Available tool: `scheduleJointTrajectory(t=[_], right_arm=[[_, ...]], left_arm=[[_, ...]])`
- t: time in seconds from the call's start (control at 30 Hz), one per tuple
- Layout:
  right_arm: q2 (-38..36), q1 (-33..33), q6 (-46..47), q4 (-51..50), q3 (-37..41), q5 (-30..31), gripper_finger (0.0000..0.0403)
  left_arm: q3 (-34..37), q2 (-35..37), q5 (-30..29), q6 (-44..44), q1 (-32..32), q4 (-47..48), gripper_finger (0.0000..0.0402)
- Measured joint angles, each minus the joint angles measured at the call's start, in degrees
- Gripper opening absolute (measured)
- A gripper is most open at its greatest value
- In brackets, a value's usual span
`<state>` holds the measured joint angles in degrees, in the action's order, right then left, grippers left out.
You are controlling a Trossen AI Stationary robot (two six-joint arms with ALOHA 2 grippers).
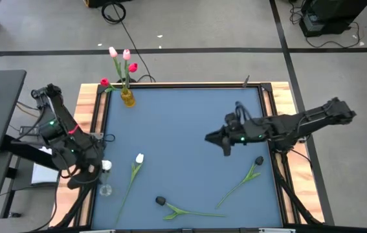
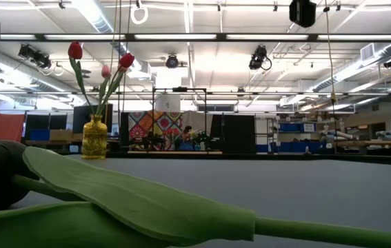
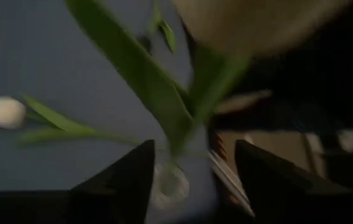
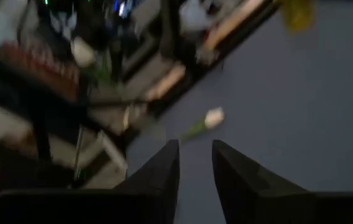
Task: Sort flowers into vase by color
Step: Put the top black flower into the transparent vase
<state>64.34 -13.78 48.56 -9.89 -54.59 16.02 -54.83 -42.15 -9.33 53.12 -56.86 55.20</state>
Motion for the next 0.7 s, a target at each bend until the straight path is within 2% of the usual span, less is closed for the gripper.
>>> scheduleJointTrajectory(t=[0.17, 0.33, 0.5, 0.7], right_arm=[[2.1, 0.5, 4.0, -5.4, 0.0, -6.1, 0.0110], [2.5, 1.3, 9.3, -9.1, 0.0, -6.6, 0.0109], [2.8, 0.8, 16.4, -16.6, 0.0, -7.5, 0.0109], [3.5, -0.4, 24.5, -26.4, 0.0, -13.0, 0.0109]], left_arm=[[-0.8, -0.4, 13.0, 4.3, 0.0, 2.8, 0.0278], [-0.8, -0.4, 21.0, 7.3, 0.0, 3.8, 0.0286], [-0.8, 0.8, 22.3, 8.1, 0.0, 8.0, 0.0285], [-0.8, 5.5, 21.0, 13.3, 0.0, 14.2, 0.0285]])
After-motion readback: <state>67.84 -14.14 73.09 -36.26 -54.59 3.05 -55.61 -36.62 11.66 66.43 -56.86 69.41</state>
